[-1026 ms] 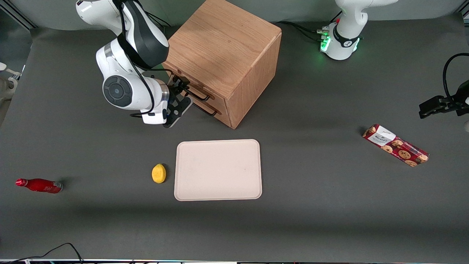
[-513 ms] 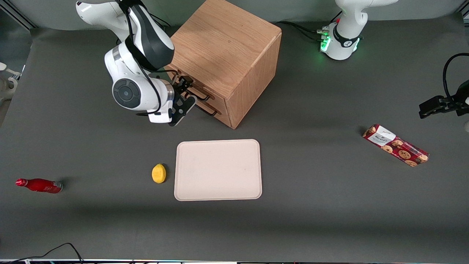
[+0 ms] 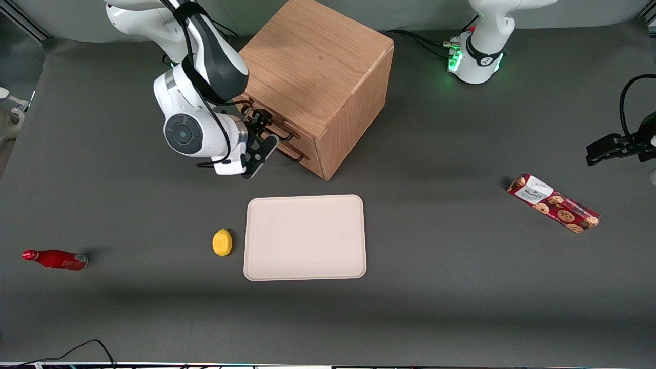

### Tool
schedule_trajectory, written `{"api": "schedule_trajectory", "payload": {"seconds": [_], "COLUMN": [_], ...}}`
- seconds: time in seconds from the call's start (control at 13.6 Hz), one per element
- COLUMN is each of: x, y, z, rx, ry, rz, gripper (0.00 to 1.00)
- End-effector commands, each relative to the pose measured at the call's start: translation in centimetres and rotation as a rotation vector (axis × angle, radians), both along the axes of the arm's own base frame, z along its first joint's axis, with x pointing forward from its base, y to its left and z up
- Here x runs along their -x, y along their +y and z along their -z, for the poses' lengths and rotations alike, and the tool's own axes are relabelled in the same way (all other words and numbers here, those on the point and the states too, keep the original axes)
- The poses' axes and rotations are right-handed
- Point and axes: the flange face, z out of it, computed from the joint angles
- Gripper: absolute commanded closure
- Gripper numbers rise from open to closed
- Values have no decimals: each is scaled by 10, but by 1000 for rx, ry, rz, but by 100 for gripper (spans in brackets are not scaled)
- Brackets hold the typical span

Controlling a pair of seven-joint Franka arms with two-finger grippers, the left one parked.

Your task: Open upper drawer

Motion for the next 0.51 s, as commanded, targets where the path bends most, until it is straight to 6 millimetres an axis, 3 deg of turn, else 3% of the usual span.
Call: {"api": "schedule_trajectory", "payload": {"seconds": [0.0, 0.44], "x": [2, -17], "y": [7, -19], "z": [3, 18], "rx": [-43, -72], "ry": [-15, -11], "rz": [-43, -66], "gripper": [0, 0]}}
